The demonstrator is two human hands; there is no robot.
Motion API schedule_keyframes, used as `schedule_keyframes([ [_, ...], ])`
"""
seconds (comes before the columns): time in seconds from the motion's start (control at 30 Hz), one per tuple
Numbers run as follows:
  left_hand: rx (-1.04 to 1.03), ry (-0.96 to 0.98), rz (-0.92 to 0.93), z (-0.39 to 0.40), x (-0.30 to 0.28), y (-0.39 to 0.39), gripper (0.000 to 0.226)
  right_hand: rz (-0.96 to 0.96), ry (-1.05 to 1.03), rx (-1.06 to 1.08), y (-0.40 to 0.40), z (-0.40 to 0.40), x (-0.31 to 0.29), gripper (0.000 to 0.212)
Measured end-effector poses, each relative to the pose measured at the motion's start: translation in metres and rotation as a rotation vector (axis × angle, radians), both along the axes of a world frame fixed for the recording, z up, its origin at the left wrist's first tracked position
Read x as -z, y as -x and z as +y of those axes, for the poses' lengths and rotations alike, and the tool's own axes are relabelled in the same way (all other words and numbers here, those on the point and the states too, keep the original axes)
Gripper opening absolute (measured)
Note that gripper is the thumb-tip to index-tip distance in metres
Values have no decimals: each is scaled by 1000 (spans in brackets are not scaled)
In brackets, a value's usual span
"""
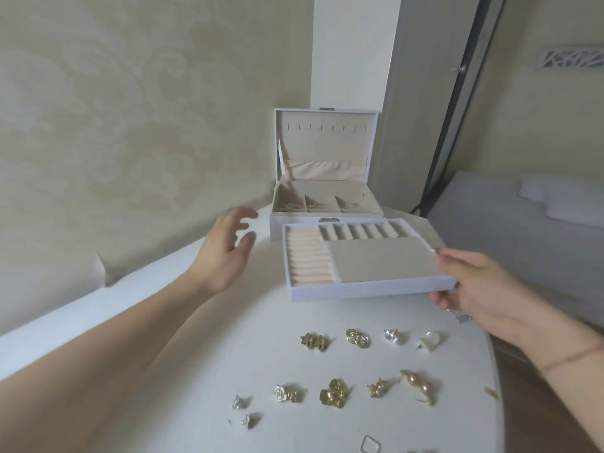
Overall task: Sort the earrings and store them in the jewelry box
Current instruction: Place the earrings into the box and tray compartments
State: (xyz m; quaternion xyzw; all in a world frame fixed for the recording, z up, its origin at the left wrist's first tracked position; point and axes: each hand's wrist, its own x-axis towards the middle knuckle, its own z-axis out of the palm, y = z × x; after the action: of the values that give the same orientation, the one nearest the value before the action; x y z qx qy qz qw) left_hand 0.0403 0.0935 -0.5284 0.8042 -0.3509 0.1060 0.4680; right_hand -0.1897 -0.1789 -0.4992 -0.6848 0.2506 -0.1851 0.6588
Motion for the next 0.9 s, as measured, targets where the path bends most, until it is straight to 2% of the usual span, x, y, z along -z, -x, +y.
schedule_keyframes([
  [0.07,38,61,165,22,1,14,20,24,15,-43,-16,20,4,17],
  [0.13,85,38,206,40,7,23,19,60,61,-84,-30,37,7,19],
  [0.2,140,-21,195,51,14,25,42,95,99,-107,-43,49,11,19],
  [0.3,202,-110,196,53,17,22,61,181,169,-126,-56,59,15,17],
  [0.4,227,-239,70,47,21,22,86,329,357,-124,-58,56,14,10],
  [0.47,209,-326,-6,44,25,22,96,376,588,-96,-59,50,11,7],
  [0.53,211,-341,-31,43,26,22,97,401,829,-64,-62,46,9,12],
  [0.7,250,-292,-53,43,23,23,85,324,976,-5,-73,48,19,14],
  [0.8,261,-276,-27,45,23,23,82,385,1134,44,-77,50,21,12],
  [0.87,274,-242,44,44,24,22,75,439,1153,67,-80,48,15,14],
  [0.9,282,-184,125,45,23,21,70,410,1092,74,-82,47,7,16],
])
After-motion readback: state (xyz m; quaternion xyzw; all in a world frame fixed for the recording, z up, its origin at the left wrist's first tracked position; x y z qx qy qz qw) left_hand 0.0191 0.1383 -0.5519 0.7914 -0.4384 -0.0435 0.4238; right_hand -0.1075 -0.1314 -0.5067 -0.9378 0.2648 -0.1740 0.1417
